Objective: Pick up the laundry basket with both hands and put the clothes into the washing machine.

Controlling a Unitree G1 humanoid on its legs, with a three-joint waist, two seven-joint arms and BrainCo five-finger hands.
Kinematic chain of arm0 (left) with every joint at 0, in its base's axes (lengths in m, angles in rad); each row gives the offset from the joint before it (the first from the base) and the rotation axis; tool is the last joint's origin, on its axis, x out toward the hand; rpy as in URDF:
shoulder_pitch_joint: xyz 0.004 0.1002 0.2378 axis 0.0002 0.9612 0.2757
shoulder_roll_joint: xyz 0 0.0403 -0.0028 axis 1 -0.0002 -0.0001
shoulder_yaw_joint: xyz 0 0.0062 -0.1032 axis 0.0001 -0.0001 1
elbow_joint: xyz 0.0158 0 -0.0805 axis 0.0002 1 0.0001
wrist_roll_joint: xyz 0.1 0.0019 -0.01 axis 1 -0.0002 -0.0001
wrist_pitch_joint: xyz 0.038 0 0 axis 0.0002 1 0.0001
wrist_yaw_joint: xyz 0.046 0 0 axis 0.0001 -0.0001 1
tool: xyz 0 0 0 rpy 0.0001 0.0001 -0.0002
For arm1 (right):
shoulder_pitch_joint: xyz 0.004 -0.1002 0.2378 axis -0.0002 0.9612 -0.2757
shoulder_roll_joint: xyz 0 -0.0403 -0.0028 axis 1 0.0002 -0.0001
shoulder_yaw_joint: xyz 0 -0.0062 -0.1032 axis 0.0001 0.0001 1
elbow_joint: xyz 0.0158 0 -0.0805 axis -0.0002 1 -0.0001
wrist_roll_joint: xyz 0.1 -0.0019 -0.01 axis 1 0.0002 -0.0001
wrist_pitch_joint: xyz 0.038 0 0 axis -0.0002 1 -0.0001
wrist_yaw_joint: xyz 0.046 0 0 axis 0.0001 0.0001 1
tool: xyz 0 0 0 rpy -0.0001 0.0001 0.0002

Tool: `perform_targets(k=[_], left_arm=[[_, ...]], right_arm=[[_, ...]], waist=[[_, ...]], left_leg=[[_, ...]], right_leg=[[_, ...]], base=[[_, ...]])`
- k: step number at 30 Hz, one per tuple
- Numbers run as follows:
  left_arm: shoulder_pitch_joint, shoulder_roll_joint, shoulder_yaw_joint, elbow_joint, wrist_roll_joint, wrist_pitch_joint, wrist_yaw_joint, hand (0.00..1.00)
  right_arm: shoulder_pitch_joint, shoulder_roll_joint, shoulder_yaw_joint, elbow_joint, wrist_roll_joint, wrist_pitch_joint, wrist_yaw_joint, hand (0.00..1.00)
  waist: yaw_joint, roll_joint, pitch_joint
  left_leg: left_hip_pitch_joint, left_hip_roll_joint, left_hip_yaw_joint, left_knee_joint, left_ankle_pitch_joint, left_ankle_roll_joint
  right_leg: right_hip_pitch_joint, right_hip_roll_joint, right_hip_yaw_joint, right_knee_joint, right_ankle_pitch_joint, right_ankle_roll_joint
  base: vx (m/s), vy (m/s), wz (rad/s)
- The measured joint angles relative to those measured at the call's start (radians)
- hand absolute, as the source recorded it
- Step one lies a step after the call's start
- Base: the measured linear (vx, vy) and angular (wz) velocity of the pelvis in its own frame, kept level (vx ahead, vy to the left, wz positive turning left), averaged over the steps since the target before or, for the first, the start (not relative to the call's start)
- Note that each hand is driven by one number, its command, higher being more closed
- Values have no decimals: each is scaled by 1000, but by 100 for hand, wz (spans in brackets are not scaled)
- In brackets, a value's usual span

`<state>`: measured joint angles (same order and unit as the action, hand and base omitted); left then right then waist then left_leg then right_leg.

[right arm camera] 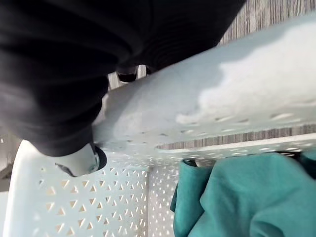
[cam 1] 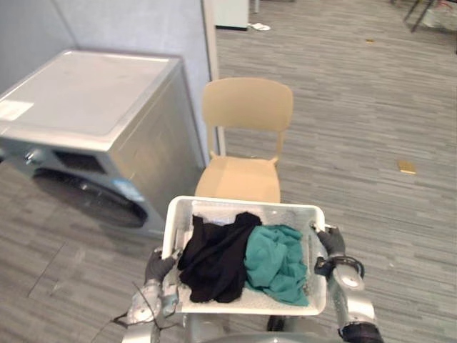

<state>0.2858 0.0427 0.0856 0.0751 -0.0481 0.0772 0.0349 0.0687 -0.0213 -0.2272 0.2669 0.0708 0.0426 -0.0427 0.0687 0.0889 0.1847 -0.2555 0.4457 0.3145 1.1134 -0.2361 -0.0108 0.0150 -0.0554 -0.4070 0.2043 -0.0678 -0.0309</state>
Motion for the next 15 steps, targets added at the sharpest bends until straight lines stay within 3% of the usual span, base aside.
perform_targets(k=[3, 4, 5, 8, 11, 15], left_arm=[[-38, 2, 0, 1, 0, 0, -2, 100], [-40, 0, 0, 2, 0, 0, -2, 100], [-48, 0, -1, 14, 0, -4, -2, 100], [-101, 78, -5, 50, 0, -2, 4, 100], [-102, 82, -3, 50, -2, -5, 4, 100], [-128, 79, -4, 51, -15, -16, 10, 100]], right_arm=[[-19, -4, -8, -8, 0, -13, 0, 100], [-22, -18, -7, -9, 0, -16, 2, 100], [-31, -15, -7, 2, 0, -19, 3, 100], [-27, 25, -7, 24, -2, -11, -1, 100], [-58, 27, -7, 26, -3, 6, -5, 100], [-124, 5, -10, 35, -3, 11, -13, 100]], waist=[[1, -20, 13], [2, -9, 6], [4, -2, 4], [-3, -76, 14], [4, -82, 12], [4, -84, 23]], left_leg=[[-31, -35, -47, -411, 5, -49], [1, -74, -106, -657, 101, -93], [11, -93, -154, -714, 211, -126], [5, -185, -148, -688, 164, -84], [4, -220, -140, -705, 159, -75], [-48, -228, -124, -733, 169, -82]], right_leg=[[28, -58, 43, -18, 20, 38], [31, -73, 59, -13, 19, 88], [44, -85, 75, -14, -18, 161], [70, -178, 50, -40, -5, 169], [64, -200, 45, -57, 44, 172], [-4, -204, 46, -74, 39, 180]], base=[[325, 340, -59], [256, 481, -67], [166, 329, -56], [176, 285, 16], [82, 154, 16], [-34, 1, -16]])
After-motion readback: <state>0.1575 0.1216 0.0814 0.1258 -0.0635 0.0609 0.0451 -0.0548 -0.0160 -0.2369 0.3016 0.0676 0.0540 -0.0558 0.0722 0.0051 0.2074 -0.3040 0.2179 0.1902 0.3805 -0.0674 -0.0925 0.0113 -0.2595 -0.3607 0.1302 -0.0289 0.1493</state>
